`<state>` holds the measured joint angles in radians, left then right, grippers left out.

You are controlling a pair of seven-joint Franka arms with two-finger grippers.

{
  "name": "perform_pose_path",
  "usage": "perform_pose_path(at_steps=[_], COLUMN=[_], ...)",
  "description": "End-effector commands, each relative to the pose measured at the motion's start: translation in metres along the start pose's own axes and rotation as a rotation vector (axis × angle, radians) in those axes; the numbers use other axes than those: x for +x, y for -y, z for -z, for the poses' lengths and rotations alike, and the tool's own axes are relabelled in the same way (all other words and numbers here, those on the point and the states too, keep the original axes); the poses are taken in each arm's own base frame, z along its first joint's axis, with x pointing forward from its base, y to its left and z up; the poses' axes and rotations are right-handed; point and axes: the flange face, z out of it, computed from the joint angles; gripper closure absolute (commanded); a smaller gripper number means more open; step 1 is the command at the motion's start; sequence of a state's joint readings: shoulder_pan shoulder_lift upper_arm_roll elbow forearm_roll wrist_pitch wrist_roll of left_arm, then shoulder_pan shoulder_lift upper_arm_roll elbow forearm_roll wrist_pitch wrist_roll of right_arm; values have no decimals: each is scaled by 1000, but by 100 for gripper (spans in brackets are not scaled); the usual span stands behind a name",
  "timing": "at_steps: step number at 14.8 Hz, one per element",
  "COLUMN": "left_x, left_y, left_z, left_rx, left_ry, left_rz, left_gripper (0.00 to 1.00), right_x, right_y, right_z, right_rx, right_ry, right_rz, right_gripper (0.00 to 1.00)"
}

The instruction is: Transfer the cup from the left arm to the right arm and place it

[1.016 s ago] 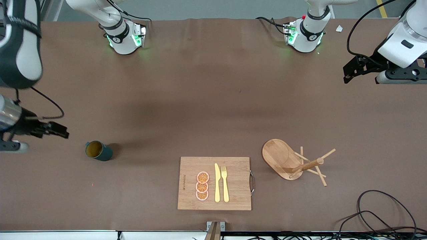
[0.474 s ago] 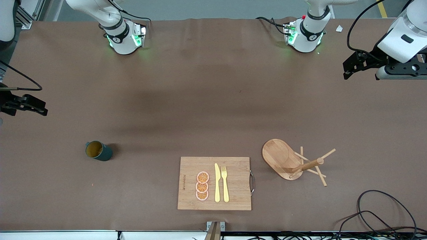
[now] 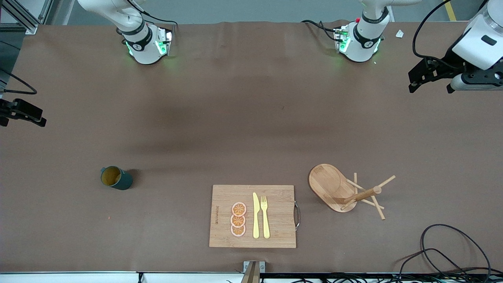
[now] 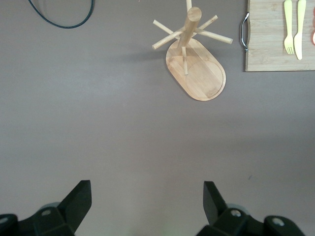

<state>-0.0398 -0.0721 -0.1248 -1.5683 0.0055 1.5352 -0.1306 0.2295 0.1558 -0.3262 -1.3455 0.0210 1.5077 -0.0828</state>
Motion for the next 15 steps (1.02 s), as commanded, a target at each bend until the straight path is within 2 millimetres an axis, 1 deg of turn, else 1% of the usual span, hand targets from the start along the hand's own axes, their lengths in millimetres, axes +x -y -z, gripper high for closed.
perform_pose_path(at_steps=[1, 2, 7, 10, 12, 14, 15], left_x=[2, 2, 2, 3, 3, 2, 3], left_y=[2, 2, 2, 2, 2, 2, 2], left_z=[4, 4, 4, 5, 5, 5, 5], left_rx=[-11, -11, -11, -7, -5, -3, -4], left_ry=[8, 8, 8, 5, 4, 6, 4], left_rz=[-9, -9, -13, -9, -11, -11, -11], left_gripper=[0, 0, 0, 0, 0, 0, 0], right_x=[-5, -8, -8, -4, -4, -1, -2], right_y=[-4, 0, 4, 3, 0, -3, -4], right_z=[2, 9, 11, 10, 7, 3, 5], right_rx=[19, 31, 5, -5, -5, -3, 0], right_ry=[0, -15, -21, -43, -40, -72, -85], right_rz=[1, 8, 30, 31, 24, 17, 15], right_gripper=[0, 0, 0, 0, 0, 0, 0])
